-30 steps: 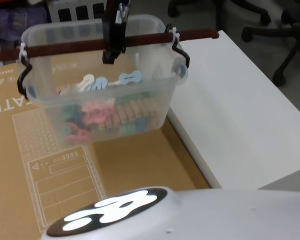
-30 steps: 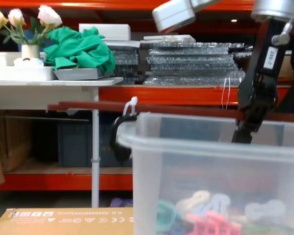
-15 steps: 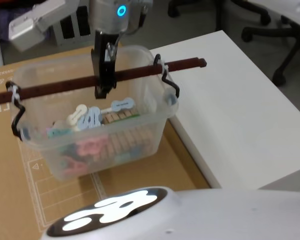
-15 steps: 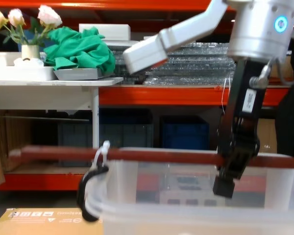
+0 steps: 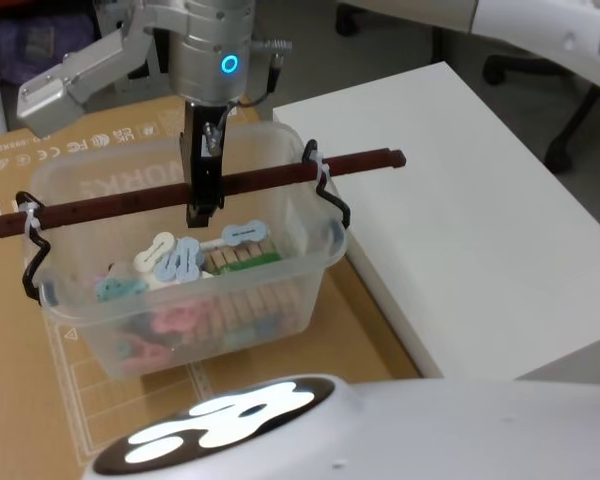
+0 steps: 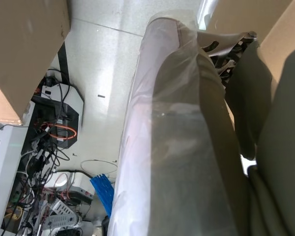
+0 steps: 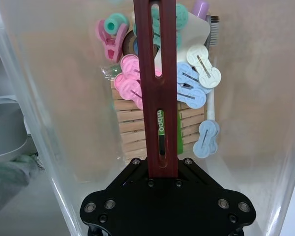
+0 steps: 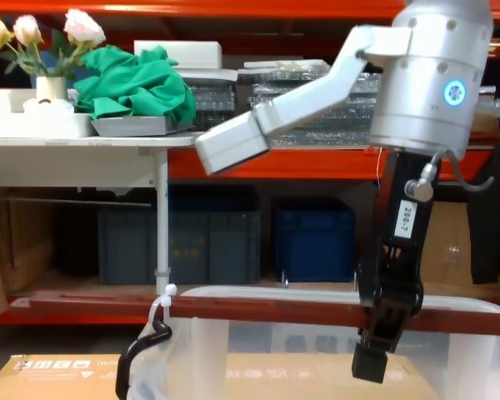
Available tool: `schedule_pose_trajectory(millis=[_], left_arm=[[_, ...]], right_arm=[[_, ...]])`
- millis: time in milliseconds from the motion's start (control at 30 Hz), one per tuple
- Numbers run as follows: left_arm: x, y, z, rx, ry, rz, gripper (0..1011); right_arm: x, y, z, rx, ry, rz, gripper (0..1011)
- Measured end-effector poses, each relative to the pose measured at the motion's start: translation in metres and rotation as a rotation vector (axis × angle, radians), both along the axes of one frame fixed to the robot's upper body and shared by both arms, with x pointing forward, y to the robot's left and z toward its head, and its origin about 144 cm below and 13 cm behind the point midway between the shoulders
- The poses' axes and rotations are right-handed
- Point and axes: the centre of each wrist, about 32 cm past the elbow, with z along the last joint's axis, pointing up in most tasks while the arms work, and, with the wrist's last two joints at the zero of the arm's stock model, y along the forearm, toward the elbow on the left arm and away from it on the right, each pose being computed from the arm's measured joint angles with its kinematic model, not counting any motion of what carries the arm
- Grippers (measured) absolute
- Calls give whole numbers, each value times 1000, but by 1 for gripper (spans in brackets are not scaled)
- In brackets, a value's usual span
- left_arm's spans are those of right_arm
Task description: Use one hand to grasp the basket and place it at the designated location.
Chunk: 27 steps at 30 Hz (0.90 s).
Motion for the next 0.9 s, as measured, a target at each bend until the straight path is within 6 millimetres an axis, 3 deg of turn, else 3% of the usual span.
schedule_pose_trajectory(millis=[900], left_arm=[[0, 0, 0, 0, 0, 0, 0]], right_arm=[[5, 11, -30, -42, 43, -33, 0]])
